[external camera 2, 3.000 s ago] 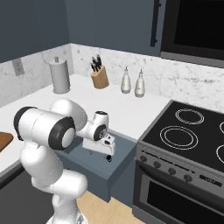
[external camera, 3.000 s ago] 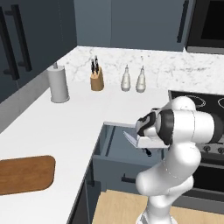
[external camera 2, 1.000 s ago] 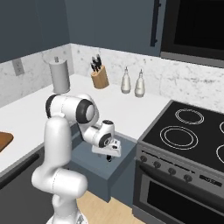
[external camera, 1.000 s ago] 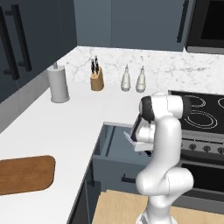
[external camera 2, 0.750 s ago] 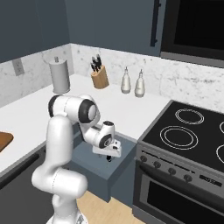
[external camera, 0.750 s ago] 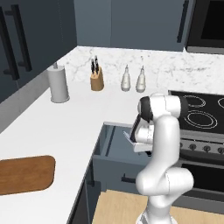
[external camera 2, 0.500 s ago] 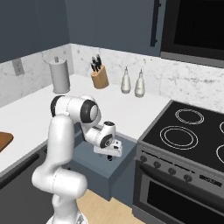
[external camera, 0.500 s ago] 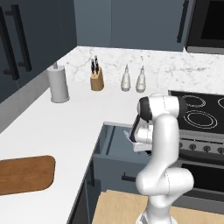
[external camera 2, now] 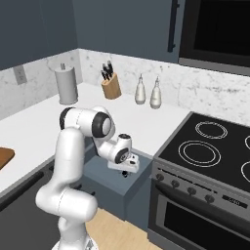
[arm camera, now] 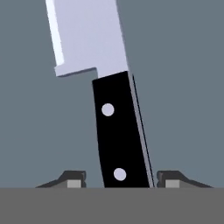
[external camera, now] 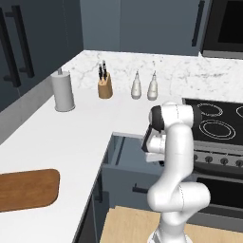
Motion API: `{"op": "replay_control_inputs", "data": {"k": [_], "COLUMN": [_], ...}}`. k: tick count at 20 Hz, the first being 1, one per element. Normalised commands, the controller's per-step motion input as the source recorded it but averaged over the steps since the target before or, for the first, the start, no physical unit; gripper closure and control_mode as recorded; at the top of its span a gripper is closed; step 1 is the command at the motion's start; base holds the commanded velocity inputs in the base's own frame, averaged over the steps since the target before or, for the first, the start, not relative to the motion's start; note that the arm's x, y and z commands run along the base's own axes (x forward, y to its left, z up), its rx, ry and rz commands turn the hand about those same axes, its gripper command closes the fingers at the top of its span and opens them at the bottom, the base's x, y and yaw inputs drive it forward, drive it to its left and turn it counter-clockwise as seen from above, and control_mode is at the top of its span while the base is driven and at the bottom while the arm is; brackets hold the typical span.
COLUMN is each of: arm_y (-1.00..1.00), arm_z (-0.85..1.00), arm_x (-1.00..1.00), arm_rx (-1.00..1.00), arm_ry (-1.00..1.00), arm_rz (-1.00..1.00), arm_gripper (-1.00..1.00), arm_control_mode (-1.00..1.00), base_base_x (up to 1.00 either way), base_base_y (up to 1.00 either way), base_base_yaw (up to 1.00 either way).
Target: Pick up the knife from the drawer and place it on the cutting board. Then place the meat from the plate to the cutting board.
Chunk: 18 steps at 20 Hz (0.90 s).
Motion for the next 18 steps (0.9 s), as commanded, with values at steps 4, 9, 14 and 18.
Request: {"op": "replay_control_inputs", "data": {"k": [4,9,14,18], "arm_y": [0.09,0.23,0.31,0.23], "arm_z": [-0.14,-0.05,0.04,0.52], "arm_x": [-0.46,-0.54,-0.58,-0.42], "arm_rx": [0.00,0.00,0.00,0.00], "arm_ry": [0.00,0.00,0.00,-0.03], "arm_rz": [0.03,0.04,0.07,0.14], "arm_gripper": [1.00,1.00,1.00,1.00], "arm_control_mode": [-1.00,-1.00,-1.00,-1.00], "base_base_x": [0.00,0.00,0.00,0.00], "base_base_y": [0.00,0.00,0.00,0.00], "base_base_yaw": [0.00,0.00,0.00,0.00]}}
